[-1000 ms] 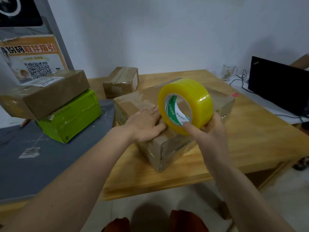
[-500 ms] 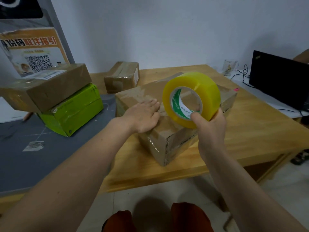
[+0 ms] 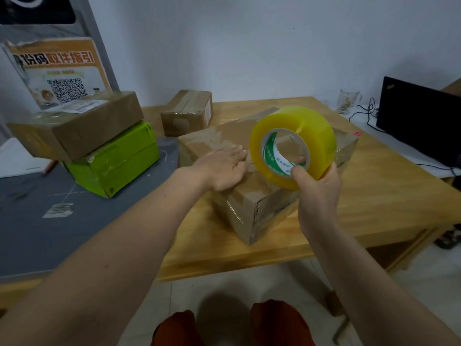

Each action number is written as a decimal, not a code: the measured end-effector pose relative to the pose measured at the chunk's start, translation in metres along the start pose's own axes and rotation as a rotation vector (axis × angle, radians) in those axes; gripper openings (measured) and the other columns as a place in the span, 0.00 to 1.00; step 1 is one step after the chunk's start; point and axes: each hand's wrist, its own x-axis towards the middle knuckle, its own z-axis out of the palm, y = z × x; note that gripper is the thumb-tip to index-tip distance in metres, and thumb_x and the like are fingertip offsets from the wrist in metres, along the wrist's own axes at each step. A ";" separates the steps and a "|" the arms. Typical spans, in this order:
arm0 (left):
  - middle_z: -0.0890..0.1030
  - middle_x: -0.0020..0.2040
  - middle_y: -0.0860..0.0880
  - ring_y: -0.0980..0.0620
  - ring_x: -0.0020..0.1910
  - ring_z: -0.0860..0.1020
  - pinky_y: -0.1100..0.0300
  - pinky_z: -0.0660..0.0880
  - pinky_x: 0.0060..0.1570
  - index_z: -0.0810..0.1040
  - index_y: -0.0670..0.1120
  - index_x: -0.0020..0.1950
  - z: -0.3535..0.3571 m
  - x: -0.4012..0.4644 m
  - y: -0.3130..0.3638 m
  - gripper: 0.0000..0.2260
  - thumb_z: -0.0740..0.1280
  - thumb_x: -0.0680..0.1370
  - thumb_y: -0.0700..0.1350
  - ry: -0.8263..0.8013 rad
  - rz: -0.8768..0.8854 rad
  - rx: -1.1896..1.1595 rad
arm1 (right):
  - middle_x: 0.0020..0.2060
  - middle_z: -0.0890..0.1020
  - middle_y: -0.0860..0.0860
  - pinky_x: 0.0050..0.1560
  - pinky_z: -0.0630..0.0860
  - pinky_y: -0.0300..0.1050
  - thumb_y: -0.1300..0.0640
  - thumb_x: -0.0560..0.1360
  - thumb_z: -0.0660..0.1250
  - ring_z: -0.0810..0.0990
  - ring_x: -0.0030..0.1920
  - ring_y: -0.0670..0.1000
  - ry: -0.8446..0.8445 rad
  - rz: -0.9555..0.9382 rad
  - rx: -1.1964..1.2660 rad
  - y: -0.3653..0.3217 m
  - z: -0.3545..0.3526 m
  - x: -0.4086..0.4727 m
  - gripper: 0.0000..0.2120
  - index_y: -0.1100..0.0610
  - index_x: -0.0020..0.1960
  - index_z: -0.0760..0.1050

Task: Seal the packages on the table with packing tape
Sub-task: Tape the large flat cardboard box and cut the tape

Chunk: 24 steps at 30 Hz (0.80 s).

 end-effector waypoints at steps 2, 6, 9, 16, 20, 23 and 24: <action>0.50 0.81 0.52 0.54 0.79 0.48 0.55 0.45 0.77 0.52 0.50 0.81 0.001 0.000 0.007 0.23 0.45 0.84 0.50 0.012 0.023 0.020 | 0.42 0.83 0.46 0.37 0.77 0.34 0.60 0.65 0.71 0.83 0.41 0.43 0.010 -0.002 -0.006 0.001 -0.001 0.000 0.21 0.56 0.58 0.76; 0.56 0.79 0.55 0.57 0.78 0.53 0.51 0.45 0.77 0.56 0.58 0.79 0.016 -0.030 0.018 0.31 0.47 0.76 0.63 0.102 0.187 -0.103 | 0.41 0.82 0.45 0.36 0.75 0.31 0.58 0.66 0.72 0.82 0.40 0.41 0.002 -0.021 -0.043 0.003 -0.002 0.001 0.18 0.53 0.55 0.77; 0.54 0.80 0.54 0.55 0.78 0.51 0.50 0.44 0.76 0.50 0.57 0.80 0.020 -0.042 0.025 0.46 0.52 0.67 0.79 0.102 0.176 -0.089 | 0.42 0.83 0.49 0.38 0.76 0.36 0.57 0.65 0.73 0.81 0.40 0.44 -0.009 -0.029 -0.087 -0.001 -0.002 0.004 0.16 0.54 0.52 0.77; 0.54 0.80 0.50 0.52 0.78 0.53 0.54 0.46 0.76 0.49 0.49 0.81 0.022 -0.034 0.029 0.51 0.69 0.67 0.69 0.129 0.068 0.006 | 0.42 0.84 0.48 0.37 0.78 0.34 0.57 0.61 0.75 0.84 0.42 0.45 0.008 -0.081 -0.059 -0.006 -0.027 -0.017 0.18 0.51 0.50 0.77; 0.58 0.79 0.50 0.50 0.76 0.57 0.53 0.51 0.74 0.52 0.49 0.80 0.019 -0.033 0.030 0.50 0.72 0.66 0.67 0.137 0.046 -0.049 | 0.43 0.84 0.48 0.37 0.78 0.34 0.62 0.67 0.75 0.84 0.43 0.45 0.034 -0.108 -0.076 0.004 -0.054 -0.034 0.17 0.52 0.53 0.77; 0.52 0.81 0.51 0.50 0.78 0.52 0.52 0.47 0.74 0.49 0.53 0.80 0.019 -0.034 0.030 0.50 0.71 0.68 0.67 0.100 0.048 -0.022 | 0.43 0.84 0.48 0.37 0.77 0.33 0.65 0.69 0.74 0.84 0.43 0.45 0.046 -0.113 -0.107 0.018 -0.069 -0.046 0.16 0.55 0.55 0.77; 0.50 0.81 0.50 0.49 0.78 0.51 0.51 0.46 0.74 0.48 0.56 0.80 0.018 -0.034 0.030 0.48 0.70 0.68 0.67 0.082 0.046 -0.017 | 0.42 0.84 0.46 0.37 0.76 0.32 0.65 0.69 0.75 0.84 0.42 0.45 0.048 -0.104 -0.112 0.024 -0.074 -0.048 0.16 0.55 0.54 0.77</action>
